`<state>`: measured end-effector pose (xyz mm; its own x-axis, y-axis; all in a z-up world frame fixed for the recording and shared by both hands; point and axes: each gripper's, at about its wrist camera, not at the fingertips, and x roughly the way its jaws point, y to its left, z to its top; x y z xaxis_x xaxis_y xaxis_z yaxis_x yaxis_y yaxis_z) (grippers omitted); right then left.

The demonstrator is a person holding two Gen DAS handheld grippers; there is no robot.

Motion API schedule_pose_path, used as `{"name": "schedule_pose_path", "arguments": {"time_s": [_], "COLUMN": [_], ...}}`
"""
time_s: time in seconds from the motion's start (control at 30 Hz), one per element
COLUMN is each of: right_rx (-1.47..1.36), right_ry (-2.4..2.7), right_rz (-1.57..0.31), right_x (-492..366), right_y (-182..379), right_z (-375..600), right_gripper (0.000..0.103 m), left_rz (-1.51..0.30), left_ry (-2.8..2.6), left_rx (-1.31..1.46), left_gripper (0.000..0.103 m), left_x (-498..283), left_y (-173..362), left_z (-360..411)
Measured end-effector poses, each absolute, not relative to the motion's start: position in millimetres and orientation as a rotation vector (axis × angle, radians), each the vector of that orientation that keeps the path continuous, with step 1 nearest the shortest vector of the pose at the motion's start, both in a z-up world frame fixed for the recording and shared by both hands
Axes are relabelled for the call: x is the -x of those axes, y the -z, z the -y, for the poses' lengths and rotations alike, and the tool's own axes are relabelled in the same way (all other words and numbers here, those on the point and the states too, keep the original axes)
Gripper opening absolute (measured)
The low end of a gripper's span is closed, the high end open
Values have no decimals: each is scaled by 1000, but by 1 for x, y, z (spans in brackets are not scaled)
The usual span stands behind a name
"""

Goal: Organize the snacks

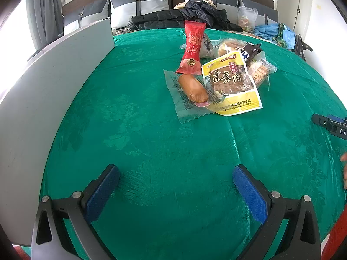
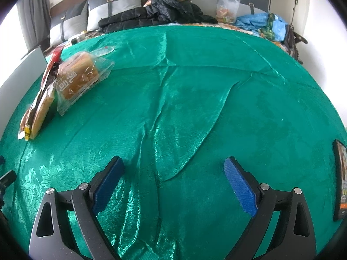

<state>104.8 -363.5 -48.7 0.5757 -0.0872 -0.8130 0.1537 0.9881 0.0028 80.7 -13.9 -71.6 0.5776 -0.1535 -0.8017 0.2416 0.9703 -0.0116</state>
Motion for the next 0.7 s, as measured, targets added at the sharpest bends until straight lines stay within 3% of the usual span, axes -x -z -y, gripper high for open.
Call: {"name": "schedule_pose_path", "arguments": {"time_s": [0.13, 0.4, 0.43, 0.47, 0.57, 0.6, 0.7], "right_rx": [-129, -334, -334, -345, -426, -448, -495], "right_ry": [129, -200, -190, -185, -185, -183, -277], "right_rz": [-1031, -998, -1007, -1015, -1040, -1037, -1028], "right_x": [-108, -164, -176, -186, -206, -208, -199], "right_y": [42, 21, 22, 23, 30, 29, 21], "right_z": [347, 250, 243, 239, 236, 236, 240], "right_gripper": [92, 89, 78, 60, 33, 26, 19], "left_rz": [-927, -925, -925, -926, -925, -925, -926], "left_ry": [231, 233, 233, 232, 232, 232, 232], "left_rx": [-103, -102, -101, -101, -101, -101, -101], "left_gripper": [103, 103, 103, 103, 103, 103, 103], "left_x": [-81, -80, -80, -80, -80, -80, -81], "left_y": [72, 71, 71, 71, 72, 71, 71], "left_z": [14, 14, 14, 14, 14, 14, 15]}}
